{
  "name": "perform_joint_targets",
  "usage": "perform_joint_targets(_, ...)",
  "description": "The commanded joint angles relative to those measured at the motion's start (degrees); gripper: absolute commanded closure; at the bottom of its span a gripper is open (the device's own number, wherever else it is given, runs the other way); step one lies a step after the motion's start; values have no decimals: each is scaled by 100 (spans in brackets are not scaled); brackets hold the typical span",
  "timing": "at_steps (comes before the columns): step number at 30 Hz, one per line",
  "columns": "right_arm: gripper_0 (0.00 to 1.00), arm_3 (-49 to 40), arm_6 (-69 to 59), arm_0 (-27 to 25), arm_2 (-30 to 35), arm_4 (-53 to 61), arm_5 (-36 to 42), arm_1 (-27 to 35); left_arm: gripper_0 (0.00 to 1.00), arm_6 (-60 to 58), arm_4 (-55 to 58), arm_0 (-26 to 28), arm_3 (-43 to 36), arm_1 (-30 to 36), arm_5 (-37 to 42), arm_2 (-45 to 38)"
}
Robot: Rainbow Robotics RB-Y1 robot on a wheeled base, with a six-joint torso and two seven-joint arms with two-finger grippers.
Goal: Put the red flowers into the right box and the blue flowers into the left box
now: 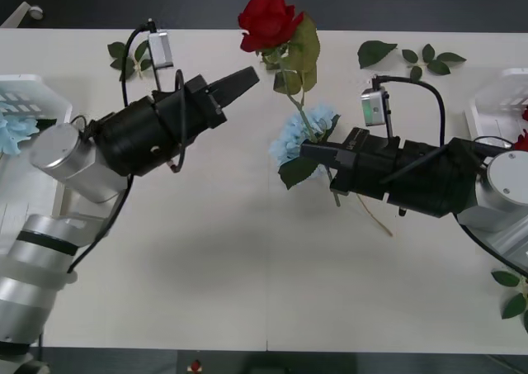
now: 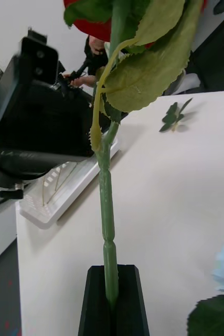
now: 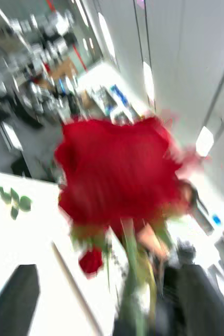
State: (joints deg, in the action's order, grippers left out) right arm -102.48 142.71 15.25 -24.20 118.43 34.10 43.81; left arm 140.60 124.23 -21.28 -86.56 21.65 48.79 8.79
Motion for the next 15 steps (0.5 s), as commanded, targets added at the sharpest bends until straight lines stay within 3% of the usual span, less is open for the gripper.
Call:
perform_joint_targets(1, 100, -88, -59, 259, -6, 470, -131, 893, 16, -32, 304, 168, -159, 1069, 676, -35)
perform_joint_targets(9, 100, 202, -226, 57, -6, 2158, -237, 2879, 16, -155, 339, 344, -27, 2932, 1599, -35)
perform_joint_targets(15, 100, 940, -384, -154, -6, 2659, -79, 3978, 16, -50, 66, 326, 430, 3574, 2223, -35)
